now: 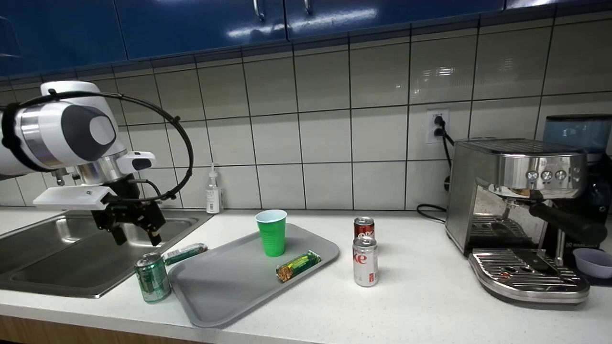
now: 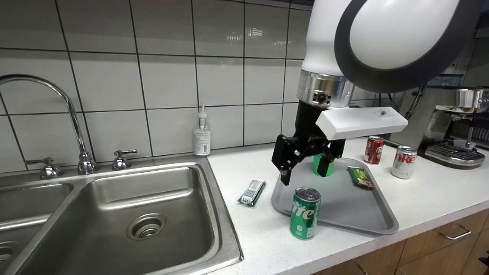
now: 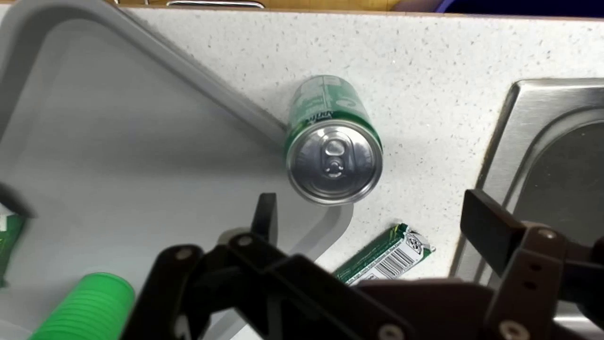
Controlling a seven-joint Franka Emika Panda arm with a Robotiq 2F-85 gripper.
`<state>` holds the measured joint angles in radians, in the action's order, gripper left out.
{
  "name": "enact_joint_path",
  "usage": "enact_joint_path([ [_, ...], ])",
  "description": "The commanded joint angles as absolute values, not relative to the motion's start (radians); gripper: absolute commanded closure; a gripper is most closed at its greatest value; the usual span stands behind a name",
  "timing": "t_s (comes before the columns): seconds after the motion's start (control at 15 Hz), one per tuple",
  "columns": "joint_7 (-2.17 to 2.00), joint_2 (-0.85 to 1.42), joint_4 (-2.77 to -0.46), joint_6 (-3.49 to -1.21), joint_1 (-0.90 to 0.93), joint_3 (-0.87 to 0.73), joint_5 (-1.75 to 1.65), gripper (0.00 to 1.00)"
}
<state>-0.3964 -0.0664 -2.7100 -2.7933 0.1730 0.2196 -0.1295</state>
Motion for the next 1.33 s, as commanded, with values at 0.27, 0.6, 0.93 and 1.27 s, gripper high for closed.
enact_joint_path([
  [0.27,-0.495,-0.076,-2.759,-2.787,0.166,0.236,-0.159,0.0],
  [0.6,-0.544,-0.038,-2.756,-2.799,0.163,0.228,-0.19,0.0],
  [0.93,-0.594,0.008,-2.739,-2.805,0.164,0.219,-0.238,0.0],
  [1.27,-0.625,0.047,-2.715,-2.81,0.168,0.206,-0.274,0.0],
])
